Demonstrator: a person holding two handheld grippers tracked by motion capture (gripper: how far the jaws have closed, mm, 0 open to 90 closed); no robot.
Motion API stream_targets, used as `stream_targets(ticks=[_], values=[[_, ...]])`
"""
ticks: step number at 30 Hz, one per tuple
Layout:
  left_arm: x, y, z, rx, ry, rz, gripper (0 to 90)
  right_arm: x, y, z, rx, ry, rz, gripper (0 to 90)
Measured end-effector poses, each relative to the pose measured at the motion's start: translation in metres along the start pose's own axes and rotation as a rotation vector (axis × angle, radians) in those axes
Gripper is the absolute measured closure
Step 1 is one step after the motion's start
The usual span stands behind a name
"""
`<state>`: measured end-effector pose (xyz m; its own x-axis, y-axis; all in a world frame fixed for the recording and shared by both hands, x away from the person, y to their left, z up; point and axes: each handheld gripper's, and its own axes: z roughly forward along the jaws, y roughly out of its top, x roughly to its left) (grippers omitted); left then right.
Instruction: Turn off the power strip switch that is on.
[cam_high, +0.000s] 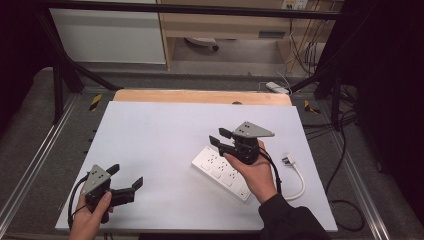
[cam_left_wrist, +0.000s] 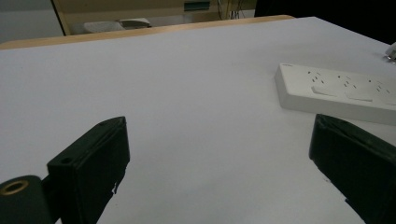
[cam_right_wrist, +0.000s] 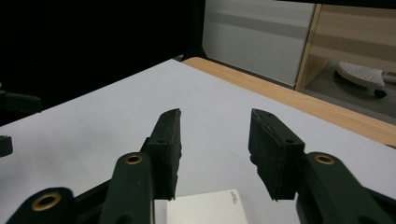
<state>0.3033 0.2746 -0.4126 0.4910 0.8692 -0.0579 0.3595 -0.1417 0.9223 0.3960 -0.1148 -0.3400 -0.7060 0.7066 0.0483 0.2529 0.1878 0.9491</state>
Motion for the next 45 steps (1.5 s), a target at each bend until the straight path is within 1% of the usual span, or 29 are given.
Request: stream_targets(ticks=[1, 11, 14, 27, 32, 37, 45], values=[[0.0, 0.0, 0.0, 0.0, 0.0, 0.0, 5.1, 0.002, -0.001, 0.003, 0.004, 0.006, -0.005, 58.0], [0.0, 0.0, 0.0, 0.0, -0.001, 0.0, 5.1, 0.008, -0.004, 0.014, 0.012, 0.024, -0.012, 64.3], [0.0, 0.0, 0.0, 0.0, 0.006, -0.003, 5.2, 0.01, -0.006, 0.017, 0.015, 0.031, -0.014, 66.6], [0.001, 0.0, 0.0, 0.001, 0.003, -0.001, 5.2, 0.017, -0.012, 0.03, 0.026, 0.049, -0.032, 79.7], [0.001, 0.0, 0.0, -0.001, 0.001, -0.001, 5.2, 0.019, -0.016, 0.035, 0.032, 0.051, -0.029, 85.8], [0.001, 0.0, 0.0, -0.002, 0.0, -0.002, 5.2, 0.018, -0.02, 0.039, 0.04, 0.045, -0.026, 88.7], [0.001, 0.0, 0.0, -0.002, -0.003, -0.001, 5.2, 0.018, -0.025, 0.044, 0.059, 0.046, -0.023, 89.7]])
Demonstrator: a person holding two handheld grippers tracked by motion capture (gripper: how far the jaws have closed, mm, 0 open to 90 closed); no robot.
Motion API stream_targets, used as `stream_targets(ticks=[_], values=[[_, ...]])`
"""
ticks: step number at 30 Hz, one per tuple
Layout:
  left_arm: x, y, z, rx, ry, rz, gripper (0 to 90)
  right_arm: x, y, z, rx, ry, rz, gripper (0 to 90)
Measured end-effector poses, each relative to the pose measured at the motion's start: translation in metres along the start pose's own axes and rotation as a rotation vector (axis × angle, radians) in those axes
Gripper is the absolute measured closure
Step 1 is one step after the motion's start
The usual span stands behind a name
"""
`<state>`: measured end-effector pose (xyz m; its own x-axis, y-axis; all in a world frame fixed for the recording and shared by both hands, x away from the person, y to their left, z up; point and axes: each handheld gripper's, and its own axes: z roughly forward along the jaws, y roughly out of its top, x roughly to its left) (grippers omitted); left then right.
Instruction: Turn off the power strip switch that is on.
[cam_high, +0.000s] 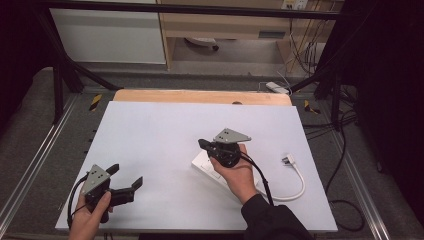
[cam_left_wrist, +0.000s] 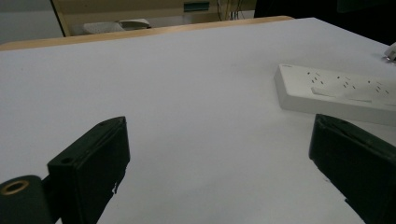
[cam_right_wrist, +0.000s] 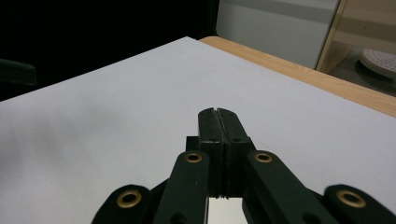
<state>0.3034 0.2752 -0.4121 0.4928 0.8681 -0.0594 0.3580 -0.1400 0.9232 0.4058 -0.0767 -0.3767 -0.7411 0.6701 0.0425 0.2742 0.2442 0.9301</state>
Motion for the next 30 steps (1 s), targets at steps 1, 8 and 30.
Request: stream_targets(ticks=[1, 8, 30], values=[[0.0, 0.0, 0.0, 0.0, 0.0, 0.0, 5.2, 0.0, -0.001, 0.001, 0.005, 0.0, -0.001, 89.7], [0.0, 0.0, 0.0, 0.0, 0.003, 0.007, 5.1, 0.0, -0.005, 0.004, 0.023, 0.001, 0.004, 89.9], [0.0, 0.0, 0.0, 0.0, 0.001, 0.01, 5.2, 0.0, -0.015, 0.012, 0.103, -0.015, 0.011, 90.0]])
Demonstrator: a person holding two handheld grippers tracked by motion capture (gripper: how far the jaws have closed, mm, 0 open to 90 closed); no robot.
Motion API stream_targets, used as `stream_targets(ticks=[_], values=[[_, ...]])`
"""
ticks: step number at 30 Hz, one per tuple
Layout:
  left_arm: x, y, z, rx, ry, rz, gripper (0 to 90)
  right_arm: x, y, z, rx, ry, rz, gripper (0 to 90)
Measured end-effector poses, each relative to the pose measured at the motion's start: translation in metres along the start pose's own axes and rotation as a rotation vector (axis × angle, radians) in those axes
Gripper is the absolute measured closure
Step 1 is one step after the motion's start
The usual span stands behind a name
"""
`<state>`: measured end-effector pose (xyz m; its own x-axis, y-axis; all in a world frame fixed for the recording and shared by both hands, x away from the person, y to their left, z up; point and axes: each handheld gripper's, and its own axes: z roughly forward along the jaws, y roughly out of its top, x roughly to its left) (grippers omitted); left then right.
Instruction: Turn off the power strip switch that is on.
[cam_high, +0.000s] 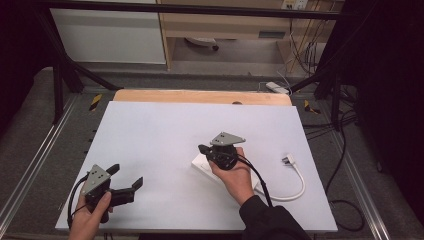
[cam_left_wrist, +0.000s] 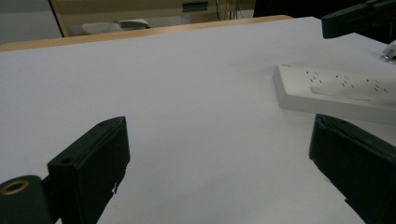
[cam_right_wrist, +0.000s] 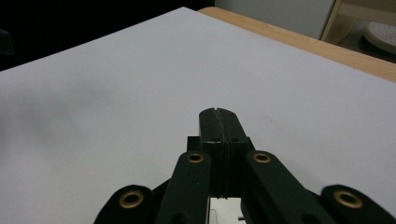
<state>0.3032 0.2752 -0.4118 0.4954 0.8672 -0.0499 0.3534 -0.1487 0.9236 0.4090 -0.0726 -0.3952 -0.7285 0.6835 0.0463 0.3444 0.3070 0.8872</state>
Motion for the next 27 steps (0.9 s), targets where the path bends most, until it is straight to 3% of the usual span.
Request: stream_targets(ticks=[10, 27], values=[[-0.001, 0.0, 0.0, 0.005, 0.0, 0.011, 5.1, -0.002, -0.008, 0.002, 0.043, -0.003, 0.032, 90.0], [-0.002, 0.0, 0.001, 0.011, -0.01, 0.013, 5.2, 0.001, -0.022, 0.008, 0.125, 0.002, 0.041, 90.0]])
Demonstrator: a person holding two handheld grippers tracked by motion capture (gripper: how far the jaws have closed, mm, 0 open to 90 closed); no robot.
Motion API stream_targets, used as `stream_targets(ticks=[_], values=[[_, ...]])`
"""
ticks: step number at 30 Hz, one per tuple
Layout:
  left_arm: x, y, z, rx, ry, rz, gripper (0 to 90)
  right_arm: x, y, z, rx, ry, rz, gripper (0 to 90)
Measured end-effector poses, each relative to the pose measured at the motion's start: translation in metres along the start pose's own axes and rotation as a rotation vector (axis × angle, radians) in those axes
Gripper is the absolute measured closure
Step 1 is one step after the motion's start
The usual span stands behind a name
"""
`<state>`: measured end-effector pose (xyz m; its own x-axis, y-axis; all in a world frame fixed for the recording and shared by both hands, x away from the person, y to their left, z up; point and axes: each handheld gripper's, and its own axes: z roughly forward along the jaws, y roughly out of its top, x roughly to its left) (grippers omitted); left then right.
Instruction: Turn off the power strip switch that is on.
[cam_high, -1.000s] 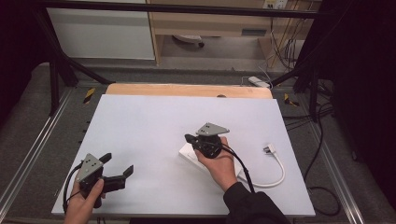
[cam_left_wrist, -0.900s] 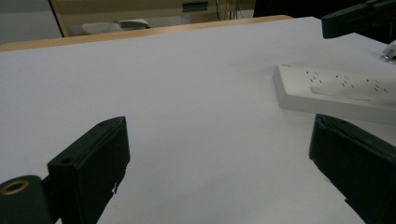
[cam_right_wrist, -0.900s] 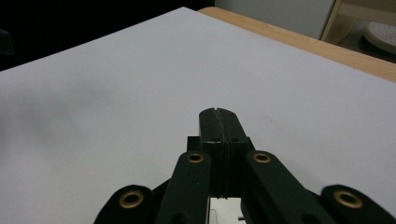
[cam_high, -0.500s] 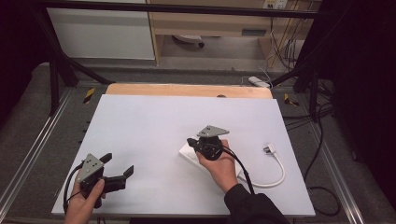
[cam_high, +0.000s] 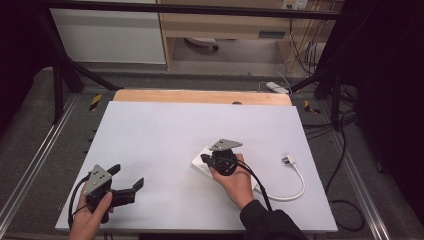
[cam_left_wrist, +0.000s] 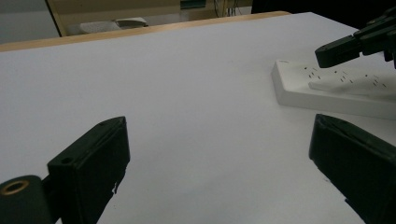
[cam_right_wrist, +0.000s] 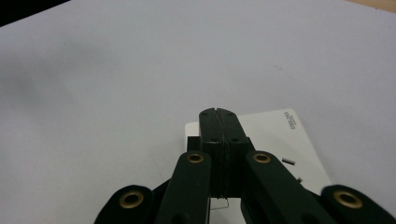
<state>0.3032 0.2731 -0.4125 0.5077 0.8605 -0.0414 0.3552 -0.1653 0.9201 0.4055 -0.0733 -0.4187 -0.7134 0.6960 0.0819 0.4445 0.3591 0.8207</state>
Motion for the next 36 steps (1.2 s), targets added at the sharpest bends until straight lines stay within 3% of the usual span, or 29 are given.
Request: stream_targets(ticks=[18, 36], values=[[0.0, 0.0, 0.0, 0.001, -0.003, 0.002, 5.2, 0.001, -0.005, 0.009, 0.07, 0.003, 0.0, 90.0], [0.0, 0.0, 0.0, 0.004, -0.008, 0.002, 5.1, 0.001, -0.007, 0.013, 0.098, 0.003, 0.0, 90.0]])
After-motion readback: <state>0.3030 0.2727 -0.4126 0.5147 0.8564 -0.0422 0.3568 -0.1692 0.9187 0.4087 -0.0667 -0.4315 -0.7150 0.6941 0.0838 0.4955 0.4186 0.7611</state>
